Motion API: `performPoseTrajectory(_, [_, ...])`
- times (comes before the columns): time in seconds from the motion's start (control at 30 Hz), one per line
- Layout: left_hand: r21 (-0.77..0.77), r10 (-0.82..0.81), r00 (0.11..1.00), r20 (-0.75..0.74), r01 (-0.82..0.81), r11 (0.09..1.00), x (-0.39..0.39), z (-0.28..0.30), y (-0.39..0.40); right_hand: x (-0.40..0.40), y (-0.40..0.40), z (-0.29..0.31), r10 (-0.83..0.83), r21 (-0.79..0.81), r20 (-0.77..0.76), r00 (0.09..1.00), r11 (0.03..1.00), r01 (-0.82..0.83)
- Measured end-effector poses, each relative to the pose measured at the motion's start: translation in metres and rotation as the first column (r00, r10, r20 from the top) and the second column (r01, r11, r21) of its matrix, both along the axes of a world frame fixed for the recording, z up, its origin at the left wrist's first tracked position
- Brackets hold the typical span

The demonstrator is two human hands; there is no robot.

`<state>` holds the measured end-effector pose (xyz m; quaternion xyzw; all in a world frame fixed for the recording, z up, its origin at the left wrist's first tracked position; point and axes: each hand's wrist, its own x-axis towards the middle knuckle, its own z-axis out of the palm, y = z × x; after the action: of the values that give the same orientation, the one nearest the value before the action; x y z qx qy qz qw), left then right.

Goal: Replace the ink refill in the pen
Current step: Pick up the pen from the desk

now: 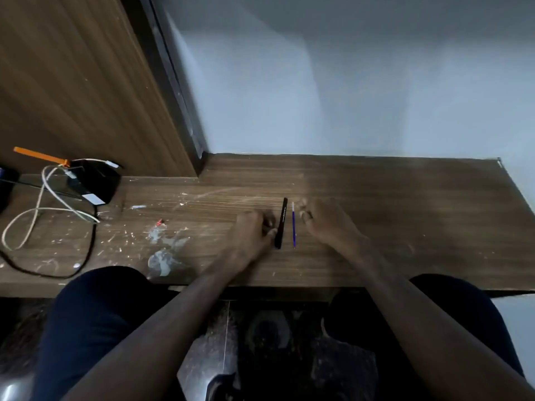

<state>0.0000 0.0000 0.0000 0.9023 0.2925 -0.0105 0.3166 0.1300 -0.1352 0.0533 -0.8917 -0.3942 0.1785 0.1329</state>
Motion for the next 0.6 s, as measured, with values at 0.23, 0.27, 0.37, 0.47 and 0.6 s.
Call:
performPoseTrajectory(0.23, [0.146,0.073,0.997,-0.009,-0.071,0.987,0.009,-0.013,-0.017,0.01,0.003,-0.006,-0.025,0.001,-0.029,0.999,1.0,0.025])
performPoseTrajectory(0.27, [0.153,0.067,0.998,0.002,-0.066,0.986,0.007,-0.015,-0.02,0.011,0.003,-0.004,-0.043,0.033,-0.01,0.999,0.999,0.044])
performPoseTrajectory(0.37, [0.165,0.08,0.995,-0.059,-0.07,0.984,0.007,-0.027,-0.023,0.014,0.006,-0.006,-0.071,0.083,-0.006,0.997,0.994,0.071])
performPoseTrajectory(0.47, [0.165,0.074,0.996,-0.053,-0.064,0.984,0.008,-0.03,-0.025,0.013,0.007,-0.012,-0.047,0.064,-0.033,0.998,0.997,0.049])
performPoseTrajectory(0.6, [0.114,0.08,0.997,0.013,-0.081,0.99,0.006,-0.019,-0.017,0.016,0.008,-0.022,-0.059,0.043,-0.054,0.997,0.997,0.061])
